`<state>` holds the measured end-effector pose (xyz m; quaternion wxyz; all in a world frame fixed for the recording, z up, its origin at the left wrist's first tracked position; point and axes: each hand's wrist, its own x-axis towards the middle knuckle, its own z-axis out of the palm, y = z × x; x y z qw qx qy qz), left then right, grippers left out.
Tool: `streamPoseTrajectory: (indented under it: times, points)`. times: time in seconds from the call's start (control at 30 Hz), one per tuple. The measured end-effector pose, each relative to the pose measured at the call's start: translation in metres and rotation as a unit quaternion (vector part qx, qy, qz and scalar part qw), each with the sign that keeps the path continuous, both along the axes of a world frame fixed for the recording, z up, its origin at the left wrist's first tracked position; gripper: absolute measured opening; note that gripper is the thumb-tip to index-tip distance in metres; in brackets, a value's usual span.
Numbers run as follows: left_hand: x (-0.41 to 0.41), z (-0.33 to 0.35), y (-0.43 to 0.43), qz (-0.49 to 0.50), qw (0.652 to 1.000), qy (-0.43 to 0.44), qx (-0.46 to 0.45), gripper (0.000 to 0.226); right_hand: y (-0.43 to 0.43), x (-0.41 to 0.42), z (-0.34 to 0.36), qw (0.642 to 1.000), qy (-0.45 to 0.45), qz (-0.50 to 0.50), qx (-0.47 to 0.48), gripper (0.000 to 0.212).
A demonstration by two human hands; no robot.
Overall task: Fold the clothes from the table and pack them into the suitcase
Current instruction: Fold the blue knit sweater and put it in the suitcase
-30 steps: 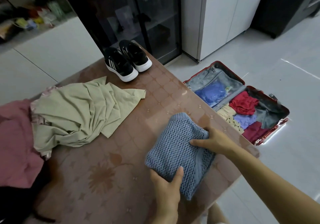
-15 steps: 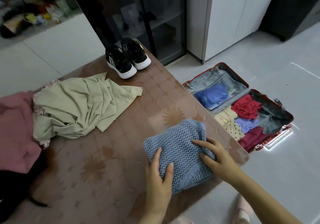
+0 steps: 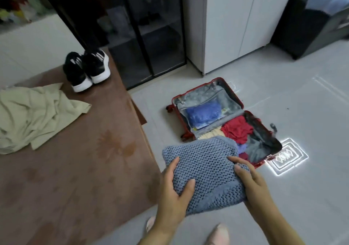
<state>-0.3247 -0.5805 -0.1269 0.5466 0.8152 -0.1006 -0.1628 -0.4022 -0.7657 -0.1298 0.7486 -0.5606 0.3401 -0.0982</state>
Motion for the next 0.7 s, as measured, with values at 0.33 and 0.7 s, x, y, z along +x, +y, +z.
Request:
streamPoseTrajectory:
  times: [0.33,0.7]
  points:
    - [0.002,-0.057,-0.113,-0.046,0.997,0.064,0.023,0.082,-0.117,-0.006,-0.044,0.999,0.051,-0.002,-0.018,0.076]
    - [0.039,-0.167,-0.234,-0.155,0.966,0.161,0.127,0.085,-0.234,0.016,-0.159,0.987,0.157,-0.009,-0.032,0.018]
